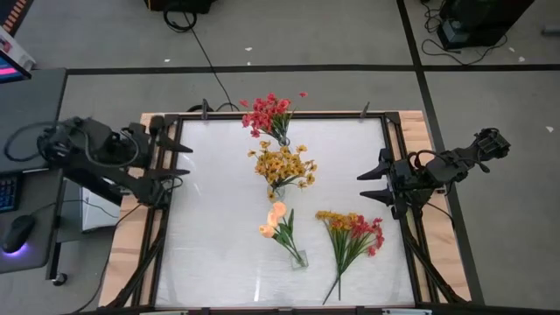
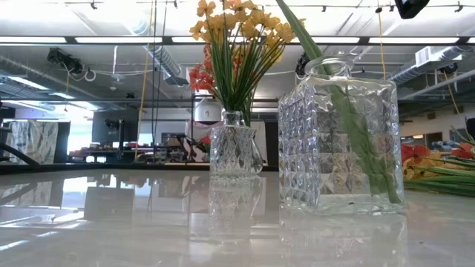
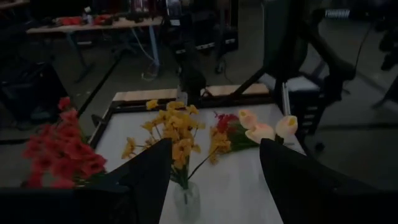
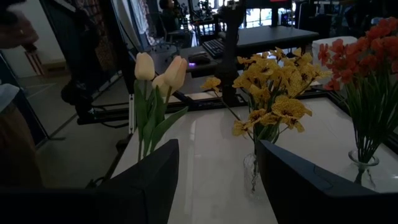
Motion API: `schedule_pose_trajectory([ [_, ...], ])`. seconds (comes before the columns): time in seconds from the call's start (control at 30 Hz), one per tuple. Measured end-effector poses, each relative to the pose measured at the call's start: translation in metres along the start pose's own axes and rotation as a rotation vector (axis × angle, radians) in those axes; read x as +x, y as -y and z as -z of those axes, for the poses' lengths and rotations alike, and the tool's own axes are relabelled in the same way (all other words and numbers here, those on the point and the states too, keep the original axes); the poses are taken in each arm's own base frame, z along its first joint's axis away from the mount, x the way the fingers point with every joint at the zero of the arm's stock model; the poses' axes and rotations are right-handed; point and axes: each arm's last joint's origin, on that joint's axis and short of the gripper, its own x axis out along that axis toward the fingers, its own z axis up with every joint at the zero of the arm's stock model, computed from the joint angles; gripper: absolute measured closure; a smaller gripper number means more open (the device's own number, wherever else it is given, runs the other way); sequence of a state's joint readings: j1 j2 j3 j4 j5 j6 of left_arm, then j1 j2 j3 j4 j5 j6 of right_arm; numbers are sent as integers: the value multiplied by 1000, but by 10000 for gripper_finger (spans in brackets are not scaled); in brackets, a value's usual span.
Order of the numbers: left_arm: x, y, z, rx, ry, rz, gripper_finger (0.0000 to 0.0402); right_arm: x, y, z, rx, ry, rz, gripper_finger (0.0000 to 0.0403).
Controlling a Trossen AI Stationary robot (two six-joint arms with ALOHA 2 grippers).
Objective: Sort flowers into vase by color
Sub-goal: Put the red flowers into the top transparent vase
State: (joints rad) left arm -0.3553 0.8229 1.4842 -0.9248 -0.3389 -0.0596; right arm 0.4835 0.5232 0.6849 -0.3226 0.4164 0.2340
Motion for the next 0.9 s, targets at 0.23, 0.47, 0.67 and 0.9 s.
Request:
schedule_pose_trajectory([
  [0.23,18,2,67,-105,51,-3,152,0,0,0,0,0,0,178],
  [0.47,41,7,108,-160,55,-30,152,0,0,0,0,0,0,178],
  [0.67,54,11,121,-182,2,-43,152,0,0,0,0,0,0,178],
  [0.9,55,11,121,-180,0,-43,152,0,0,0,0,0,0,178],
])
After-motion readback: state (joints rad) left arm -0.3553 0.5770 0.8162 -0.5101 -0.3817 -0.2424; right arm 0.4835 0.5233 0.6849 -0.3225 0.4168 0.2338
